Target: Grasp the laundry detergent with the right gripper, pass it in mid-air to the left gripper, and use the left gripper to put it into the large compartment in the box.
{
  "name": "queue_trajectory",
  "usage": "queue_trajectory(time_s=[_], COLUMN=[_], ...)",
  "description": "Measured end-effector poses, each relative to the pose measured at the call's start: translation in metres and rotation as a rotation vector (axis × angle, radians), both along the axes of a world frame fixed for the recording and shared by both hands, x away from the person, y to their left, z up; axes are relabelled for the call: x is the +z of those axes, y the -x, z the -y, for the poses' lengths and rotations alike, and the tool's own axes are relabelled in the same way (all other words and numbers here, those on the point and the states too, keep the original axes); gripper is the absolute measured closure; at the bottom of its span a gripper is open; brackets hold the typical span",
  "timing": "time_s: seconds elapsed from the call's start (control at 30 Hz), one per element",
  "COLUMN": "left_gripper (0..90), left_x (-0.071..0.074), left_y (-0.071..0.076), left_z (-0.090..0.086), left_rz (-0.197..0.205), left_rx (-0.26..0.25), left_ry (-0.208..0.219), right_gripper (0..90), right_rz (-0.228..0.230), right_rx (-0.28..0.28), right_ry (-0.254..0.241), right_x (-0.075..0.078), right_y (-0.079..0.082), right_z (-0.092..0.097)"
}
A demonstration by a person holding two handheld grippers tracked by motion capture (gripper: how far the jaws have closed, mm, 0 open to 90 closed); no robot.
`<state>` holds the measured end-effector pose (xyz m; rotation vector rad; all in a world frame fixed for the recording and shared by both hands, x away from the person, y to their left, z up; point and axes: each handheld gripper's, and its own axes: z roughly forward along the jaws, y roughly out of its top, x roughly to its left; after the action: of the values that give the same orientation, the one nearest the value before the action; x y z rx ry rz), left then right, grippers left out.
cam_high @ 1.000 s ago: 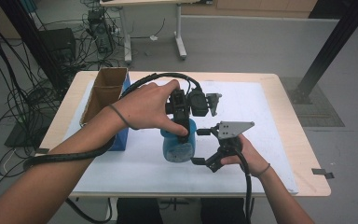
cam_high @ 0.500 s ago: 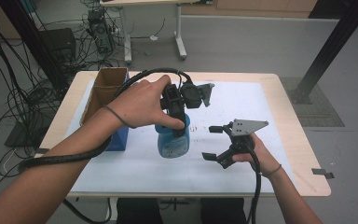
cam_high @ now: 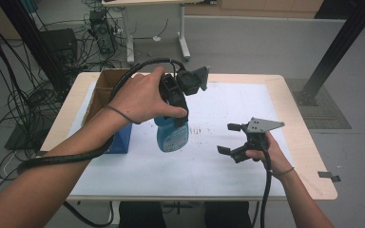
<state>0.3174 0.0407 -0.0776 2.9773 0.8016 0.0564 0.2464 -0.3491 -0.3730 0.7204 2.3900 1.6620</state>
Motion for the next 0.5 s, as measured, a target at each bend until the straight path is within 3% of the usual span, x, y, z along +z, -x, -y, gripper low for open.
queue_trajectory(time_s=[0.07, 0.17, 0.3, 0.33, 0.47, 0.5], left_gripper=[37.6, 37.6, 37.6, 37.6, 37.6, 37.6], left_x=[0.002, 0.006, 0.015, 0.015, 0.028, 0.028], left_y=[0.001, -0.004, -0.012, -0.012, -0.015, -0.015], left_z=[-0.001, -0.005, -0.014, -0.014, -0.023, -0.023], left_rz=[0.014, 0.016, 0.005, 0.005, 0.031, 0.031], left_rx=[0.009, 0.074, 0.162, 0.162, 0.245, 0.245], left_ry=[0.002, 0.006, 0.015, 0.015, 0.012, 0.012], right_gripper=[1.7, 1.7, 1.6, 1.6, 1.6, 1.6], right_rz=[0.000, -0.007, -0.013, -0.012, -0.012, -0.011], right_rx=[-0.017, -0.071, -0.100, -0.106, -0.122, -0.123], right_ry=[0.004, 0.003, 0.007, 0.008, 0.009, 0.009], right_x=[-0.001, -0.006, -0.007, -0.007, -0.007, -0.007], right_y=[0.001, 0.002, 0.003, 0.003, 0.004, 0.003], right_z=[0.002, 0.008, 0.012, 0.013, 0.014, 0.015])
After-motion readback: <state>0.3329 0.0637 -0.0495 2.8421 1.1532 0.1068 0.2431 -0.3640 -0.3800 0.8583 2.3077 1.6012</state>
